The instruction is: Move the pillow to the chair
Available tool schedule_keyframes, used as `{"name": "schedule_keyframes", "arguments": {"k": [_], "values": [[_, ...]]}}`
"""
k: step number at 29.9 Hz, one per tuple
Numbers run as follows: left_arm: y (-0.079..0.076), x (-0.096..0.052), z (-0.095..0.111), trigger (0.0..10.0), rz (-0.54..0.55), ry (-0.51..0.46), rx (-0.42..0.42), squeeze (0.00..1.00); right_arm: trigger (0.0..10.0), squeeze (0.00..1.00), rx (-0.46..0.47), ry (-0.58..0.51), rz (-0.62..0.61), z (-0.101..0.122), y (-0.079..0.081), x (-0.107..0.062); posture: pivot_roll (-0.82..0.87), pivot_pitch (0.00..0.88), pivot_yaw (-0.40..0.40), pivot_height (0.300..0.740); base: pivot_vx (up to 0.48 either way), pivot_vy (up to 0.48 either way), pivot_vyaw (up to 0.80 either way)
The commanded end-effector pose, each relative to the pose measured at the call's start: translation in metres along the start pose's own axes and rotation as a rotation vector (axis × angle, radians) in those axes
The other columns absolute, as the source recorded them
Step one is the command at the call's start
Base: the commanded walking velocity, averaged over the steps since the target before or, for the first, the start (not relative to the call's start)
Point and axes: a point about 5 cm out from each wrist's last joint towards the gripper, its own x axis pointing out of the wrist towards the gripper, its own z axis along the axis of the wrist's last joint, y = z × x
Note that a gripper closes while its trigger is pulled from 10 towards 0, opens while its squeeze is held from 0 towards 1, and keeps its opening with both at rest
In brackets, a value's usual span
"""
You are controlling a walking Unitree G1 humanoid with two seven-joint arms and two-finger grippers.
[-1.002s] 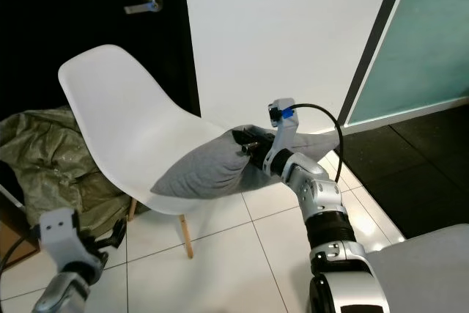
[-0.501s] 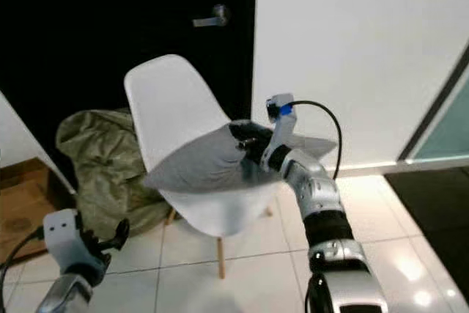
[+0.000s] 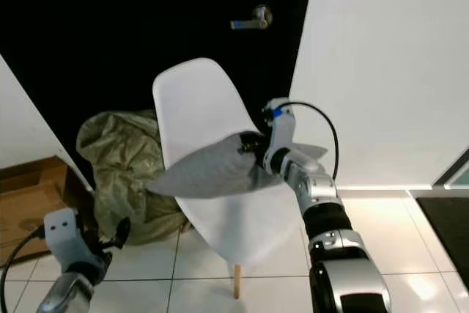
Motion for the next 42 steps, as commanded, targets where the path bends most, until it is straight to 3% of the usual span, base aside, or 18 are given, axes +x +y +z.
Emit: {"name": "schedule_keyframes", "arguments": {"k": [1,10,19,30,38,39,42], "values": [[0.000,-0.003,-0.003,10.0,-0.006,0.017,-0.004,0.00,10.0,0.00,-0.034,-0.080,-0.011,0.020,-0.001,0.001,-0.10,0.062,-0.034,0.719,0.000,0.000,0.00],[-0.002,-0.003,0.000,10.0,-0.018,0.007,0.005,0.00,10.0,0.00,-0.049,-0.088,-0.058,0.022,-0.005,0.001,-0.10,0.071,-0.035,0.684,0.000,0.000,0.00],[0.003,-0.007,0.003,10.0,-0.010,0.008,0.030,0.00,10.0,0.00,-0.050,0.100,-0.088,-0.005,0.002,0.011,-0.07,0.097,-0.035,0.639,0.000,0.000,0.00],[-0.001,-0.004,0.024,10.0,-0.014,-0.059,0.041,0.00,10.0,0.00,-0.013,0.059,-0.093,0.015,0.012,0.025,-0.06,0.107,-0.050,0.594,0.000,0.000,0.00],[0.001,-0.017,0.034,10.0,0.011,-0.093,0.047,0.00,10.0,0.00,0.026,0.163,-0.093,-0.011,0.019,0.027,-0.02,0.123,-0.071,0.569,0.000,0.000,0.00],[0.000,-0.024,0.040,10.0,0.020,-0.110,0.046,0.00,10.0,0.00,0.036,0.258,-0.086,-0.029,0.026,0.028,0.00,0.153,-0.083,0.559,0.000,0.000,0.00],[0.000,-0.026,0.042,10.0,0.022,-0.115,0.046,0.00,10.0,0.00,0.041,0.288,-0.083,-0.035,0.028,0.028,0.00,0.153,-0.083,0.554,0.000,0.000,0.00]]}}
